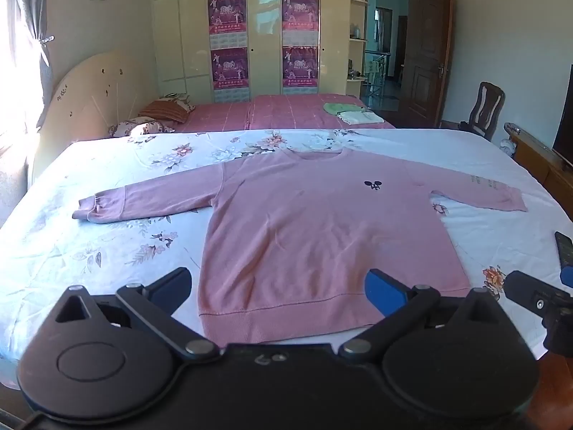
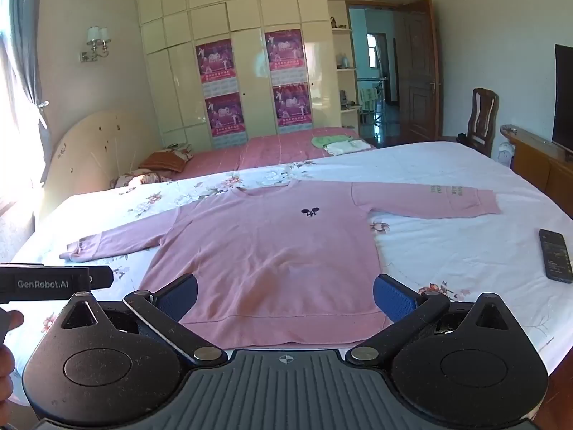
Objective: Fold small clothes
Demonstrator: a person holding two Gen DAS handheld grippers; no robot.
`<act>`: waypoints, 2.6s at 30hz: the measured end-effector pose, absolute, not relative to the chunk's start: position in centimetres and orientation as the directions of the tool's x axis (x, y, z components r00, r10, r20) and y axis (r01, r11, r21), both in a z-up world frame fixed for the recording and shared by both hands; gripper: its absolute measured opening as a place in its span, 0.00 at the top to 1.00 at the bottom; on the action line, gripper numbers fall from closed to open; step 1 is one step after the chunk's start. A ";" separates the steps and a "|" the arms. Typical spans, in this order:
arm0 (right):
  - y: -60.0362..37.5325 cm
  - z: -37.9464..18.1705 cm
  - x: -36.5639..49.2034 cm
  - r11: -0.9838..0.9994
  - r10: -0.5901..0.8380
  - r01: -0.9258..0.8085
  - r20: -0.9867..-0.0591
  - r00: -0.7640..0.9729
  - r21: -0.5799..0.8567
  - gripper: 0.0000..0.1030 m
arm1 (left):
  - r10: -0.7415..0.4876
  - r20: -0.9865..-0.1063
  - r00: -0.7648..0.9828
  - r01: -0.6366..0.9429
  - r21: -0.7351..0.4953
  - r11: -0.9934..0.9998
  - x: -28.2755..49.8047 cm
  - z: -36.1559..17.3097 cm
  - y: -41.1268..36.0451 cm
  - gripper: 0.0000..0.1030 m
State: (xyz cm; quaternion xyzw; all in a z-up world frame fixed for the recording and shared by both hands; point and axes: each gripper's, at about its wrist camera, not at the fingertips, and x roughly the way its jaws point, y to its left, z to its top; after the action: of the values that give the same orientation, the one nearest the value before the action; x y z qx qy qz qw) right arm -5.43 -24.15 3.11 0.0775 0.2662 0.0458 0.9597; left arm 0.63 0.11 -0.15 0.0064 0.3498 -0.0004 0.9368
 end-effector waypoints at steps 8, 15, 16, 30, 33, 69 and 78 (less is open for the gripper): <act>-23.5 3.2 -5.4 0.985 0.130 -0.051 -0.504 0.854 0.167 0.00 | 0.012 -0.630 0.777 0.008 0.029 1.000 -0.8 0.4 0.3 0.00; -23.9 2.6 -4.4 0.984 0.130 -0.046 -0.518 0.846 0.171 0.00 | 0.013 -0.640 0.768 -0.001 0.020 1.000 -0.8 0.6 0.2 0.00; -23.9 2.6 -4.4 0.984 0.130 -0.046 -0.521 0.844 0.171 0.00 | 0.014 -0.642 0.767 -0.001 0.021 1.000 -0.7 0.5 0.1 0.00; -24.5 2.3 -4.8 0.981 0.133 -0.032 -0.552 0.823 0.189 0.00 | 0.012 -0.674 0.738 0.013 0.031 0.999 -1.4 -0.1 -1.5 0.00; -24.6 2.3 -4.8 0.981 0.132 -0.029 -0.553 0.822 0.191 0.00 | 0.012 -0.677 0.735 0.013 0.032 0.999 -1.3 -0.3 -1.9 0.00; -24.9 1.9 -3.9 0.984 0.119 -0.020 -0.560 0.820 0.179 0.00 | 0.015 -0.692 0.722 0.007 0.028 1.000 -0.2 -1.0 -2.0 0.00; -25.0 1.9 -3.6 0.983 0.119 -0.019 -0.561 0.819 0.182 0.00 | 0.013 -0.695 0.719 0.005 0.023 1.000 0.4 -1.2 -1.6 0.00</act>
State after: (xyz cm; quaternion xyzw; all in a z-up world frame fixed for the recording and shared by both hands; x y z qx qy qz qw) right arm -3.59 -24.96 1.91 0.0843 0.2986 0.0363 0.9499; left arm 0.42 -1.62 -1.19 0.0116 0.3750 0.0021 0.9269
